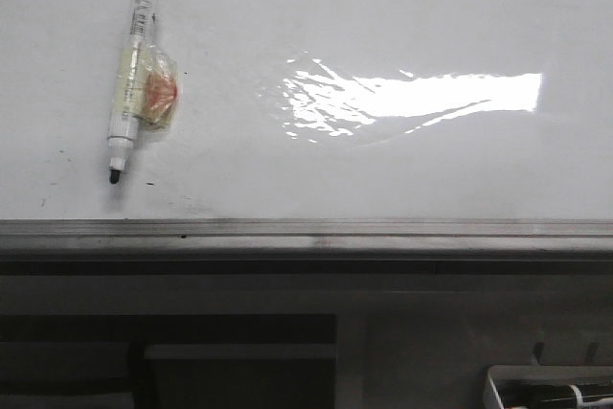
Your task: Write number 5 on whiteboard
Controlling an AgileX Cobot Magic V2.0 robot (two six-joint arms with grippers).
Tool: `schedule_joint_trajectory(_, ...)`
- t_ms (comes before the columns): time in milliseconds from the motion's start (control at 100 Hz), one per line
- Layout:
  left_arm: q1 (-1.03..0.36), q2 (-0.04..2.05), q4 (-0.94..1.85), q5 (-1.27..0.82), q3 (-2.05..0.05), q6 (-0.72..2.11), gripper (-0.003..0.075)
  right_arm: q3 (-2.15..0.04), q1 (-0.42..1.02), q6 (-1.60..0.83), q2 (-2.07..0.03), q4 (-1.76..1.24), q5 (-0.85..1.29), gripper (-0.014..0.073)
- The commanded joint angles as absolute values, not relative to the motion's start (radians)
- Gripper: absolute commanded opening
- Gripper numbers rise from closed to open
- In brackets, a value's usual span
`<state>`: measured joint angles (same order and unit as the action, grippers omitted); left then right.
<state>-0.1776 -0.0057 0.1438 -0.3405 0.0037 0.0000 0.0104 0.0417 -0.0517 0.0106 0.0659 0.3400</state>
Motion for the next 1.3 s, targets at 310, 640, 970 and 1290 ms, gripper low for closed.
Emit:
schedule_joint_trajectory(310,-0.175,-0.032,0.152,-0.28,0.022,-0.011,-0.002,0.039,0.036,-0.054,0.028,0.079,0.315,-0.0041)
schedule_joint_trajectory(640,-0.175,-0.032,0.152,-0.28,0.022,-0.011,-0.002,0.039,0.036,-0.054,0.028,0.079,0.315,-0.0041)
schedule_joint_trajectory(970,-0.175,-0.032,0.098,-0.259,0.022,-0.011,-0.002,0.039,0.036,-0.054,0.028,0.087,0.289,-0.0041)
schedule_joint_trajectory(1290,-0.175,-0.032,0.721,0.018,0.022,-0.018,-0.002,0.039,0.036,-0.042,0.028,0.092,-0.172,-0.0041)
